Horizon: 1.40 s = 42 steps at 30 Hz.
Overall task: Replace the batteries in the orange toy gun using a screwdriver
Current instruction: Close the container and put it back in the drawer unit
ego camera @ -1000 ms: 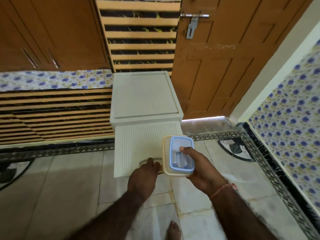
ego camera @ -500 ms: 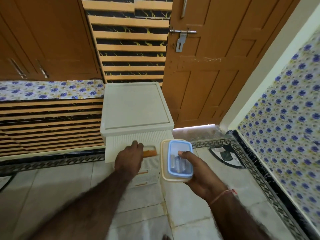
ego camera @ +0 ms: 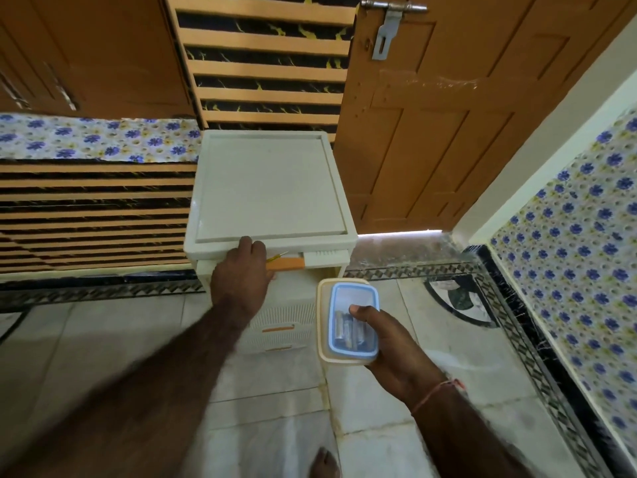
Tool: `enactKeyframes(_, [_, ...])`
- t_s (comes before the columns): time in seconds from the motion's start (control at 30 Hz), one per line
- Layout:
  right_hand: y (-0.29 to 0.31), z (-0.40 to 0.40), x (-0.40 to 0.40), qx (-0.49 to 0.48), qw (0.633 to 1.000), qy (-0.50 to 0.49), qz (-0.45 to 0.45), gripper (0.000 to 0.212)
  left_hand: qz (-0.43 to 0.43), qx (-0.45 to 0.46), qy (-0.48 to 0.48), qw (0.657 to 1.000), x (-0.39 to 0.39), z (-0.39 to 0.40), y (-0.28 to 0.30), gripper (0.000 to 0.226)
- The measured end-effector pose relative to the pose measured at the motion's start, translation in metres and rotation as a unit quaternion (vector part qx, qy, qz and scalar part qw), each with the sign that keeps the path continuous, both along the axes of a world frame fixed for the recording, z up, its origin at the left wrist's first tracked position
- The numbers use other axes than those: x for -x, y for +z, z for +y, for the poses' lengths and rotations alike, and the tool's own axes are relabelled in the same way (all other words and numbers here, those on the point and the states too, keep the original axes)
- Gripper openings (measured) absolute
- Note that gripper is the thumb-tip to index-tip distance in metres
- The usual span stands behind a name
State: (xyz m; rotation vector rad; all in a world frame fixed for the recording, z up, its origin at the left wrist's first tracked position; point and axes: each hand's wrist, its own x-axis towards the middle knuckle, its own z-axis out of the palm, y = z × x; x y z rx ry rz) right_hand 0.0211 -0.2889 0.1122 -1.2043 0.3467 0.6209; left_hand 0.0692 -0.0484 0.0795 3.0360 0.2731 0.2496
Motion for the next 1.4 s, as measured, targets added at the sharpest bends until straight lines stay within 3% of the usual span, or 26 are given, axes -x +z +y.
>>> enactKeyframes(0.1, [-0.033,0.006,-0.008,0.033,0.999,-0.001,0.007,0.039,-0.06,0.186,0.069,0.978,0.033,-0.011,-0.011,0.03])
enactKeyframes(0.17, [-0.058,0.014,-0.011,0.071,0.997,0.002,0.024,0.066,0.0,0.342,0.149,0.928,0.051,-0.019,-0.03,0.021])
enactKeyframes(0.2, [-0.069,0.018,-0.013,0.082,0.996,0.005,0.032,0.077,0.053,0.428,0.194,0.881,0.055,-0.021,-0.043,0.023])
enactKeyframes(0.27, [-0.094,0.029,-0.021,0.103,0.994,0.012,0.029,0.085,0.099,0.592,0.267,0.754,0.057,-0.021,-0.068,0.035])
enactKeyframes(0.3, [-0.108,0.035,-0.027,0.113,0.993,0.013,0.022,0.088,0.097,0.635,0.286,0.711,0.055,-0.019,-0.082,0.037])
enactKeyframes(0.33, [-0.124,0.042,-0.035,0.118,0.993,0.009,0.015,0.091,0.091,0.648,0.296,0.696,0.052,-0.015,-0.098,0.031])
enactKeyframes(0.4, [-0.146,0.053,-0.049,0.123,0.992,0.003,0.004,0.089,0.082,0.627,0.301,0.714,0.04,-0.004,-0.121,0.019])
enactKeyframes(0.53, [-0.192,0.076,-0.072,0.127,0.992,0.007,-0.025,0.071,0.033,0.592,0.309,0.744,0.016,0.025,-0.174,0.019])
enactKeyframes(0.63, [-0.216,0.088,-0.086,0.149,0.988,0.013,-0.036,0.08,0.004,0.575,0.317,0.755,0.002,0.039,-0.188,0.011])
enactKeyframes(0.77, [-0.228,0.1,-0.109,0.16,0.986,0.0,-0.046,0.086,-0.022,0.528,0.297,0.795,-0.021,0.042,-0.188,0.012])
enactKeyframes(1.0, [-0.227,0.115,-0.147,0.165,0.985,0.009,-0.043,0.081,0.044,0.456,0.27,0.847,-0.065,0.044,-0.197,0.038])
enactKeyframes(1.13, [-0.228,0.119,-0.164,0.155,0.987,0.019,-0.033,0.06,0.061,0.408,0.242,0.878,-0.081,0.038,-0.197,0.03])
enactKeyframes(1.3, [-0.219,0.118,-0.178,0.223,0.972,0.024,-0.065,0.023,0.065,0.323,0.236,0.914,-0.094,0.032,-0.203,0.019])
enactKeyframes(1.4, [-0.221,0.113,-0.181,0.248,0.963,0.023,-0.101,0.026,0.058,0.298,0.217,0.928,-0.098,0.028,-0.206,0.018])
